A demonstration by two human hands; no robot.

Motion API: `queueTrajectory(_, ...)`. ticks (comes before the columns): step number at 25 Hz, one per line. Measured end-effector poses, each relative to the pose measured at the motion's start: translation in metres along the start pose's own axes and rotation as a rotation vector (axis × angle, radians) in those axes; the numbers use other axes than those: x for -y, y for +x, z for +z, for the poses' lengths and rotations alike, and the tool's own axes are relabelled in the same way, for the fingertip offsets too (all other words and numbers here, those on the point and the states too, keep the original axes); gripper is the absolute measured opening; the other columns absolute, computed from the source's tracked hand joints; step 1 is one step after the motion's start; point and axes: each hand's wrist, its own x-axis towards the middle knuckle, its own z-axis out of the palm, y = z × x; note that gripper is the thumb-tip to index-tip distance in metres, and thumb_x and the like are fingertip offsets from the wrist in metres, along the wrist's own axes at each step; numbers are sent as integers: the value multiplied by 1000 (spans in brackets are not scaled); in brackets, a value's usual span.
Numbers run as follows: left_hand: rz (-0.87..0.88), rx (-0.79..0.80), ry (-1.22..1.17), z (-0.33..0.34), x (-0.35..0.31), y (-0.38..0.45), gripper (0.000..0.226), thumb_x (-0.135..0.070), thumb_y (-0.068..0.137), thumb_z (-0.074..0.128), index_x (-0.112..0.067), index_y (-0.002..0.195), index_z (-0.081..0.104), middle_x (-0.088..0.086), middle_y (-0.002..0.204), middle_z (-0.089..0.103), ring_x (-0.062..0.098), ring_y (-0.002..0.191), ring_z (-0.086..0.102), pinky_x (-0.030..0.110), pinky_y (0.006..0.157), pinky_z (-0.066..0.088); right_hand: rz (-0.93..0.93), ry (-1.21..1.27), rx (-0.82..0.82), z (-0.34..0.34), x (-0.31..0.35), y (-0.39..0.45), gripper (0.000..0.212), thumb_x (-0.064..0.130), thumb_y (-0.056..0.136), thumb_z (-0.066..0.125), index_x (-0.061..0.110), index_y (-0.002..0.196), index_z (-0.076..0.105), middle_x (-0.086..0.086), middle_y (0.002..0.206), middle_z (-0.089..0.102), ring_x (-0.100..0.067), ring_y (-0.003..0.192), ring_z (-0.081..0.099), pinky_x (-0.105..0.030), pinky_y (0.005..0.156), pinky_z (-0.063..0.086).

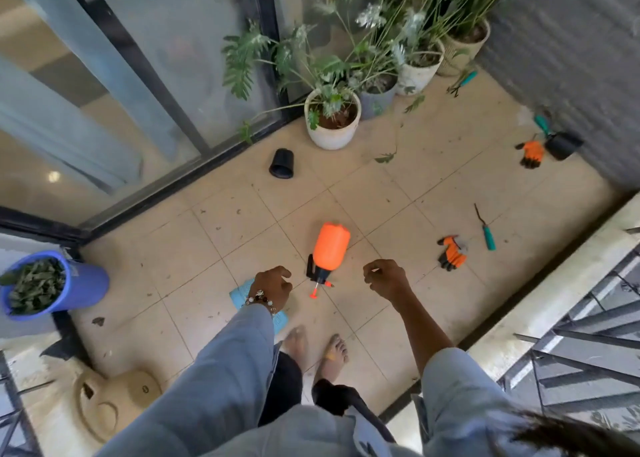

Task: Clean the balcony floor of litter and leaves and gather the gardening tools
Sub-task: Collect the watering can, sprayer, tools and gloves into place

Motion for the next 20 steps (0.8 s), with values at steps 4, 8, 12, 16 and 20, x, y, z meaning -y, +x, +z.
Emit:
queueTrajectory(4,-90,43,-4,11,11,44,29,-15,94,55,-15,122,60,10,114,67,26,104,61,26,86,46,85,12,75,24,-9,45,35,6,84,47,29,61,59,-4,92,68,-25,90,65,-32,85,50)
queueTrajectory(8,-130,92,-12,40,27,111,30,-17,94,55,-15,123,58,11,118,66,28,108,60,30,90,47,124,-37,122,59,-26,111,29,4,86,46,19,73,67,-5,100,68,-27,97,62,-32,83,47)
queueTrajectory(12,-210,140,-43,99,55,202,31,-15,95,48,-16,125,57,11,116,66,27,105,62,23,83,44,128,-156,225,119,-74,202,25,7,91,45,6,87,70,-10,103,69,-29,100,61,-28,80,43)
queueTrajectory(16,-274,175,-71,178,97,301,34,-14,95,45,-18,126,57,15,112,68,31,107,61,31,91,48,183,-237,313,190,-133,304,29,17,95,46,8,117,62,-11,128,59,-30,119,52,-28,95,39)
queueTrajectory(20,-318,256,-85,263,145,385,37,-15,98,41,-21,133,51,19,113,66,33,103,62,35,90,49,198,-336,450,271,-196,387,43,31,94,52,2,126,48,-17,127,56,-33,119,50,-33,90,42)
